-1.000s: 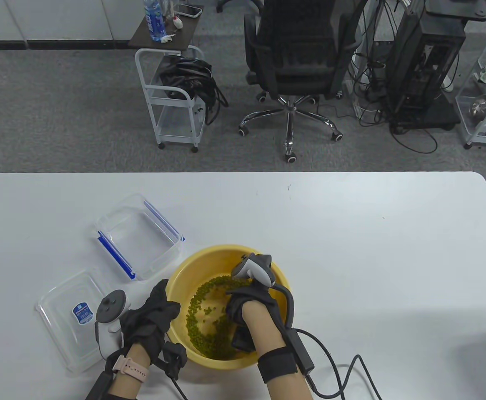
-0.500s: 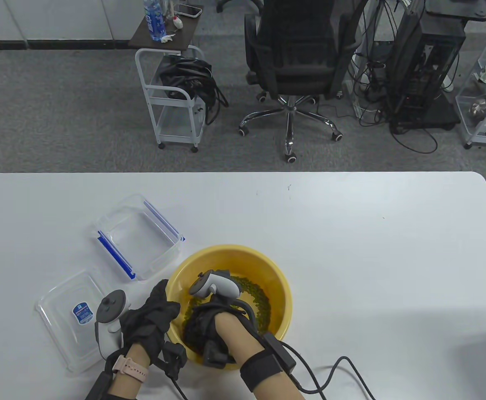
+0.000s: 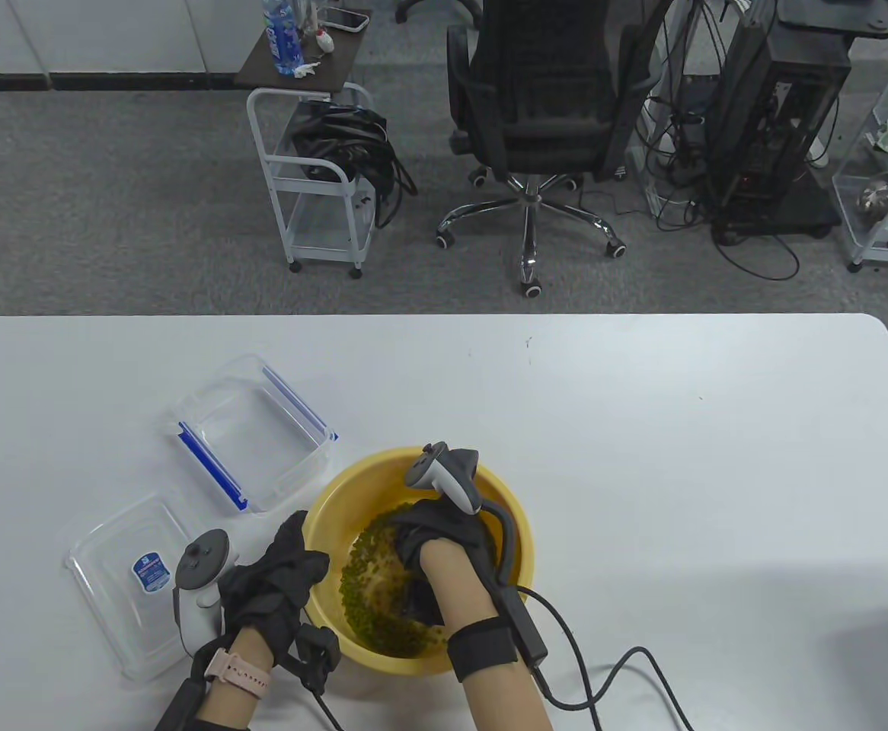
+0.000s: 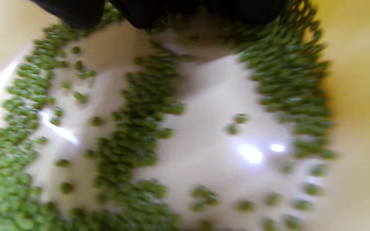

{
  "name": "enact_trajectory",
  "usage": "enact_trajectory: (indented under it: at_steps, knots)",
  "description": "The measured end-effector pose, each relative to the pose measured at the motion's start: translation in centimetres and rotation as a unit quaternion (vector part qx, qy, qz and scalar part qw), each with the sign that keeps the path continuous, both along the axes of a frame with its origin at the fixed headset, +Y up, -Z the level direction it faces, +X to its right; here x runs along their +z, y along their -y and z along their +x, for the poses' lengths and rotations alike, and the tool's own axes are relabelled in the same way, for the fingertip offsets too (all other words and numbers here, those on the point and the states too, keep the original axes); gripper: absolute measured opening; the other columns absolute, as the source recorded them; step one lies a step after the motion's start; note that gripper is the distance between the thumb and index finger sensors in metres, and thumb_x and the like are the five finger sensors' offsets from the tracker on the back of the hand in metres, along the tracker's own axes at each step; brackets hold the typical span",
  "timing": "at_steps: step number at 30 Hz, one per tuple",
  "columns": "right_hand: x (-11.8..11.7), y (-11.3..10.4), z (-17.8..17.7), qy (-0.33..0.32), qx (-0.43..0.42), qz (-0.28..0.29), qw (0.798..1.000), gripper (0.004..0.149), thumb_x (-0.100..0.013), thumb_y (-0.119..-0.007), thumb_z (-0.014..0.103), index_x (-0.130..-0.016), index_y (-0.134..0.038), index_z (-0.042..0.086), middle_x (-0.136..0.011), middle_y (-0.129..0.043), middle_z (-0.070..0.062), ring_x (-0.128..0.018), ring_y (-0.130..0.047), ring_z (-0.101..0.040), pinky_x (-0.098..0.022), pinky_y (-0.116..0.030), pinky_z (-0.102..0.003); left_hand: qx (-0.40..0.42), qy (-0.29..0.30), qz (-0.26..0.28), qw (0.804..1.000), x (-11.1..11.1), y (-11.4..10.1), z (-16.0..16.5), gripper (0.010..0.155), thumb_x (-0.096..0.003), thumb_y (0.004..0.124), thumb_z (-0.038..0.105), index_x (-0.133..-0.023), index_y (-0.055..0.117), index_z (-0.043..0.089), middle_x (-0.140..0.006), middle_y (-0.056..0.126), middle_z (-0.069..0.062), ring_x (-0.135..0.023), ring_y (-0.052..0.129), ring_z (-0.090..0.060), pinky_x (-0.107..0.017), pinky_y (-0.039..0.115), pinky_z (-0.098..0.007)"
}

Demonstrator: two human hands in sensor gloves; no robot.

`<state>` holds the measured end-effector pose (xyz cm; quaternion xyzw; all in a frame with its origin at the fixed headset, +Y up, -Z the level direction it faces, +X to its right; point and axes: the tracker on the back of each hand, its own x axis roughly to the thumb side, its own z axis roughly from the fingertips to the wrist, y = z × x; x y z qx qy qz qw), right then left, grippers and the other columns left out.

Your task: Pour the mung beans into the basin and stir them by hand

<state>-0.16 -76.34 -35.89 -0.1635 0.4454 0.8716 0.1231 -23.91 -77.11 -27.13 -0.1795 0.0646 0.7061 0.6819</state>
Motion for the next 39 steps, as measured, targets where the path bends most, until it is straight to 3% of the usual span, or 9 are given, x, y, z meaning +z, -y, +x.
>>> enact_trajectory:
  at_steps: [5,16,20,24,26,30,35,37,39]
  knots:
    - [2.2,0.4,0.5,-0.027,-0.029,-0.096,0.995,0.057,-0.039,-0.063,0.046,-0.085,-0.044,0.018,-0.087,-0.034,-0.019,-0.075,-0.048,-0.045,-0.058,-0.057,-0.05,0.0,0.0,0.0,1.0,0.0,0.0,0.0,0.072,-0.0461,0.066,0.004,-0.107,0.028,0.002,-0.106,0.036,-0.029,-0.096,0.045,-0.054,-0.065,0.05,-0.065]
    - [5.1,1.9,-5.2,-0.139,-0.13,-0.19,0.963,0.054,-0.036,-0.065,0.046,-0.083,-0.054,0.021,-0.083,-0.049,-0.015,-0.072,-0.059,-0.043,-0.055,-0.063,-0.05,-0.001,-0.001,0.0,1.0,0.0,0.0,0.0,0.072,-0.0461,0.066,0.004,-0.107,0.028,0.002,-0.106,0.035,-0.029,-0.096,0.045,-0.054,-0.065,0.05,-0.065]
    - [4.1,1.4,-7.4,-0.112,-0.191,-0.18,0.958,0.054,-0.038,-0.063,0.047,-0.086,-0.044,0.028,-0.089,-0.038,-0.006,-0.079,-0.049,-0.036,-0.063,-0.055,-0.043,-0.001,0.0,0.0,1.0,0.0,0.0,0.0,0.072,-0.0462,0.066,0.004,-0.107,0.027,0.002,-0.106,0.035,-0.029,-0.096,0.045,-0.054,-0.065,0.05,-0.065]
    - [1.3,0.8,-7.4,-0.05,-0.173,-0.083,0.98,0.054,-0.04,-0.062,0.047,-0.087,-0.035,0.039,-0.096,-0.02,0.009,-0.087,-0.027,-0.025,-0.072,-0.039,-0.035,0.0,0.002,0.0,1.0,0.0,0.0,0.0,0.072,-0.0463,0.066,0.004,-0.107,0.027,0.002,-0.106,0.035,-0.029,-0.096,0.043,-0.055,-0.065,0.05,-0.065]
    - [0.4,0.7,-6.7,-0.026,-0.148,-0.027,0.988,0.054,-0.038,-0.062,0.048,-0.085,-0.037,0.041,-0.096,-0.023,0.011,-0.086,-0.032,-0.023,-0.071,-0.042,-0.033,0.001,0.002,0.0,1.0,0.0,0.0,0.0,0.072,-0.0463,0.066,0.004,-0.107,0.027,0.002,-0.106,0.035,-0.029,-0.096,0.042,-0.055,-0.065,0.05,-0.065]
    - [-0.7,0.8,-4.1,0.016,-0.104,-0.001,0.994,0.054,-0.039,-0.061,0.049,-0.087,-0.036,0.042,-0.096,-0.017,0.012,-0.089,-0.019,-0.026,-0.071,-0.03,-0.042,0.002,0.002,-0.001,1.0,0.0,0.0,0.0,0.072,-0.0463,0.066,0.004,-0.107,0.027,0.002,-0.106,0.035,-0.029,-0.096,0.042,-0.055,-0.065,0.05,-0.065]
    - [-0.1,0.2,-0.8,0.007,-0.025,0.027,0.999,0.054,-0.039,-0.062,0.048,-0.087,-0.044,0.03,-0.093,-0.029,-0.003,-0.084,-0.032,-0.038,-0.063,-0.042,-0.053,0.001,0.001,-0.001,1.0,0.0,0.0,0.0,0.072,-0.0463,0.066,0.004,-0.107,0.027,0.002,-0.106,0.035,-0.029,-0.096,0.043,-0.055,-0.065,0.05,-0.065]
    - [0.5,0.1,0.1,0.01,0.0,-0.003,1.0,0.056,-0.038,-0.063,0.047,-0.086,-0.044,0.025,-0.089,-0.037,-0.014,-0.08,-0.043,-0.042,-0.061,-0.046,-0.055,0.001,0.0,-0.001,1.0,0.0,0.0,0.0,0.072,-0.0463,0.066,0.004,-0.107,0.027,0.002,-0.106,0.035,-0.029,-0.096,0.044,-0.054,-0.065,0.05,-0.065]
    - [1.0,0.2,0.5,0.009,-0.026,-0.044,0.999,0.057,-0.039,-0.062,0.047,-0.086,-0.044,0.02,-0.088,-0.036,-0.016,-0.081,-0.041,-0.041,-0.061,-0.045,-0.054,0.002,0.001,-0.001,1.0,0.0,0.0,0.0,0.072,-0.0463,0.066,0.004,-0.107,0.027,0.002,-0.106,0.035,-0.029,-0.096,0.042,-0.055,-0.065,0.05,-0.065]
